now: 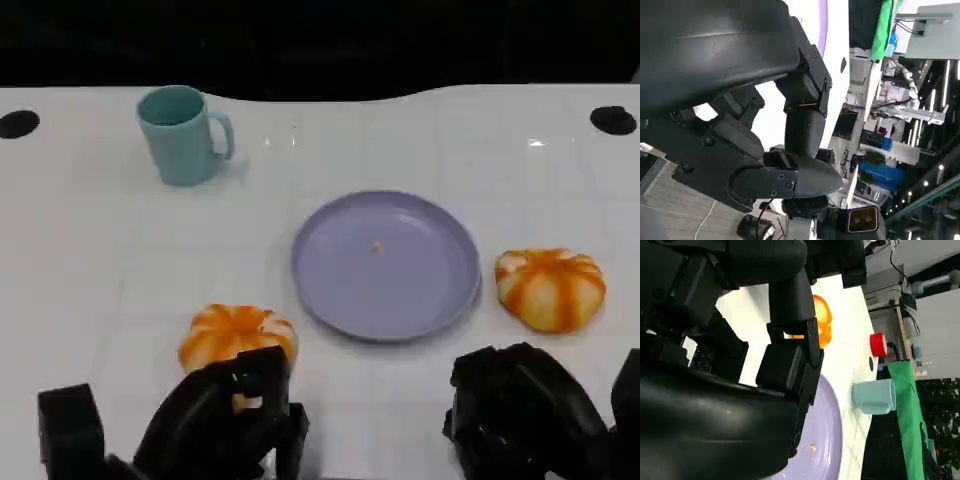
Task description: Grasp the bread from the table and place it into the plate.
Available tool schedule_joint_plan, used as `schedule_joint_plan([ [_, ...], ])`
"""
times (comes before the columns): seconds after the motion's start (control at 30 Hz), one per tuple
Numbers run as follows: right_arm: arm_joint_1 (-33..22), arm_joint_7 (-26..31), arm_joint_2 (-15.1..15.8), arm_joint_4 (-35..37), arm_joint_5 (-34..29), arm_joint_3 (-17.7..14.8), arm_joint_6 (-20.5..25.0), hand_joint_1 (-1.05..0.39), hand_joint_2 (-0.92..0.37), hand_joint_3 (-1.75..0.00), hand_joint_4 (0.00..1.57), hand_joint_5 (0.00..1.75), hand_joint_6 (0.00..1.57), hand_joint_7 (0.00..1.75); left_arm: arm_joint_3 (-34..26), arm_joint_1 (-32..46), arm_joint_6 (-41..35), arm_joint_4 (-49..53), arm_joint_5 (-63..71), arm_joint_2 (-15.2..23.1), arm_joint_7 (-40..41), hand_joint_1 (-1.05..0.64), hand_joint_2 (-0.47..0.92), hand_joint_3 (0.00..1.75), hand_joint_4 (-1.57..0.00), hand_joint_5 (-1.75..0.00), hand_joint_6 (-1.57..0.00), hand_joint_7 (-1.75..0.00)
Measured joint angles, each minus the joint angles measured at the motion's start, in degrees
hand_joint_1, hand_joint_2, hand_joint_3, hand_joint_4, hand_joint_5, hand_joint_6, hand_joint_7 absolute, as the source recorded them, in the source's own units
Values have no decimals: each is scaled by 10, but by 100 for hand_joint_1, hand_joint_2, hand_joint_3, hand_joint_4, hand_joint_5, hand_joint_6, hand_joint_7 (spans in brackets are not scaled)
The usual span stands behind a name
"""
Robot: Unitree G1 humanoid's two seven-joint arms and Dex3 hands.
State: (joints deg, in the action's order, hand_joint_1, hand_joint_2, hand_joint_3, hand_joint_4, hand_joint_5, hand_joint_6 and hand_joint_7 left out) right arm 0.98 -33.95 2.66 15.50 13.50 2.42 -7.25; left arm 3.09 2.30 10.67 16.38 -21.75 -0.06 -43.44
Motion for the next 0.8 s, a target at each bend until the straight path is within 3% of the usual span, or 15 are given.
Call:
schedule_joint_plan([
  [0.17,-2,7,0,-4,-4,1,0,-105,-2,-142,152,134,157,103,0,0,-5,-1,-1,0,0,-74,75,41,-100,-175,-90,-160],
  [0.8,-6,8,1,-8,-4,1,0,-105,-1,-142,151,134,157,103,0,0,-4,-4,-1,-1,0,-74,78,35,-100,-175,-90,-160],
])
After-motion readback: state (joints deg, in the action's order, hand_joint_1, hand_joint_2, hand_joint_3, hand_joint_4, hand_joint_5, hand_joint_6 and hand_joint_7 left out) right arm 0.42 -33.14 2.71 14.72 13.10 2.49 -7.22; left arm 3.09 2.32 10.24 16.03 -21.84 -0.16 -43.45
